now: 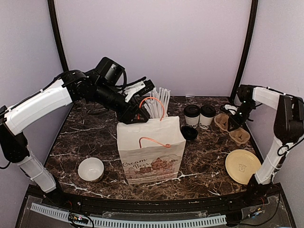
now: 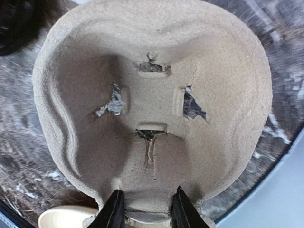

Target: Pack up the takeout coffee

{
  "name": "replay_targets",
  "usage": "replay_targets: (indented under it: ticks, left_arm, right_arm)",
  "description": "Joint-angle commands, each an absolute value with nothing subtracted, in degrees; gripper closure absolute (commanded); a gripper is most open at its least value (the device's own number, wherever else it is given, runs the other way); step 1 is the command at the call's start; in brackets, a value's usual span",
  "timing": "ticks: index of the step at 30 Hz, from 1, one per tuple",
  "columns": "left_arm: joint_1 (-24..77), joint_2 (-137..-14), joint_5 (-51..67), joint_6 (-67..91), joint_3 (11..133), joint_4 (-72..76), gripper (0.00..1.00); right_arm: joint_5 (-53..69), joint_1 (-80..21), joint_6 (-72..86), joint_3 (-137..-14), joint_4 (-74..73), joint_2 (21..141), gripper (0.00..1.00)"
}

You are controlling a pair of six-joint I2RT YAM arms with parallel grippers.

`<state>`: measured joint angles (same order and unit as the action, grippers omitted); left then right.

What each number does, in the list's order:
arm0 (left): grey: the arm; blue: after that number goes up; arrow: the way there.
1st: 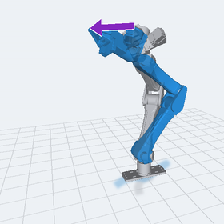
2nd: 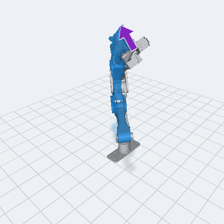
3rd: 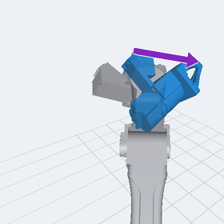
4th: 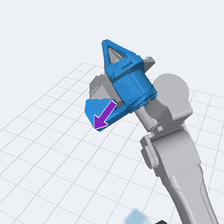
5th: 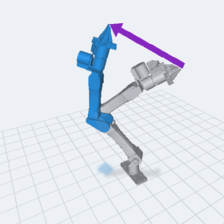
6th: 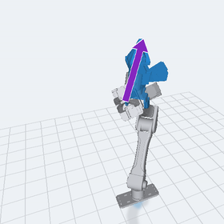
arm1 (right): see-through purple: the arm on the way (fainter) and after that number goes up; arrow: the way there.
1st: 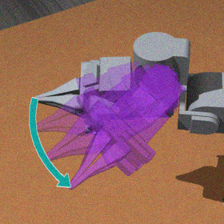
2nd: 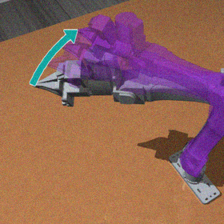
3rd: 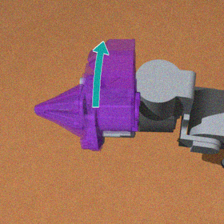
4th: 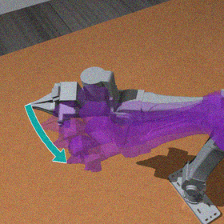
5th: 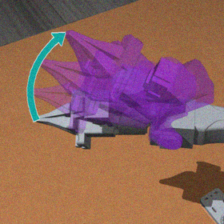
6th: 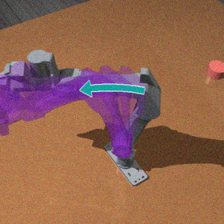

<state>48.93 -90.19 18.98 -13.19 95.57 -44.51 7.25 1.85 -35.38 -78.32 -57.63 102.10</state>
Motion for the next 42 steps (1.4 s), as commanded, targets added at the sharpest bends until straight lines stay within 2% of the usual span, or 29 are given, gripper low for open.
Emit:
replay_targets:
  ticks: [1, 7, 11, 19, 24, 26, 33, 37, 42]
  left_arm:
    - [48.93, -87.81, 16.83, -14.55, 97.11, -44.73, 0.53]
    - [47.98, -88.39, 14.96, -14.76, 98.83, -46.07, 0.48]
    - [46.42, -88.41, 16.19, -14.81, 100.27, -47.01, 0.45]
    - [44.22, -89.41, 21.67, -12.55, 100.98, -45.43, 0.52]
    - [43.62, -90.60, 22.44, -11.12, 101.03, -44.84, 0.57]
    - [43.64, -90.58, 22.68, -10.51, 100.86, -44.45, 0.57]
    - [43.53, -90.01, 24.32, -9.41, 100.57, -42.73, 0.60]
    - [43.25, -90.53, 24.65, -9.61, 100.57, -42.78, 0.67]
    - [42.95, -90.34, 25.76, -9.90, 99.61, -42.03, 0.84]
  right_arm:
    - [12.23, 1.49, -34.96, -84.07, -62.27, 92.64, 0.73]
    - [28.13, 0.38, -35.95, -92.31, -67.15, 84.78, 0.72]
    - [36.86, -5.47, -36.15, -100.00, -69.62, 82.70, 0.71]
    - [50.75, -17.26, -39.77, -116.14, -72.39, 86.13, 0.70]
    - [58.39, -23.43, -34.22, -115.74, -59.66, 85.06, 0.70]
    - [59.67, -26.50, -31.68, -113.63, -53.69, 84.01, 0.70]
    - [64.05, -34.94, -29.28, -116.68, -50.72, 90.27, 0.70]
    - [62.25, -40.43, -30.87, -117.36, -51.87, 93.04, 0.70]
    - [58.18, -46.23, -33.89, -118.00, -54.24, 95.62, 0.70]
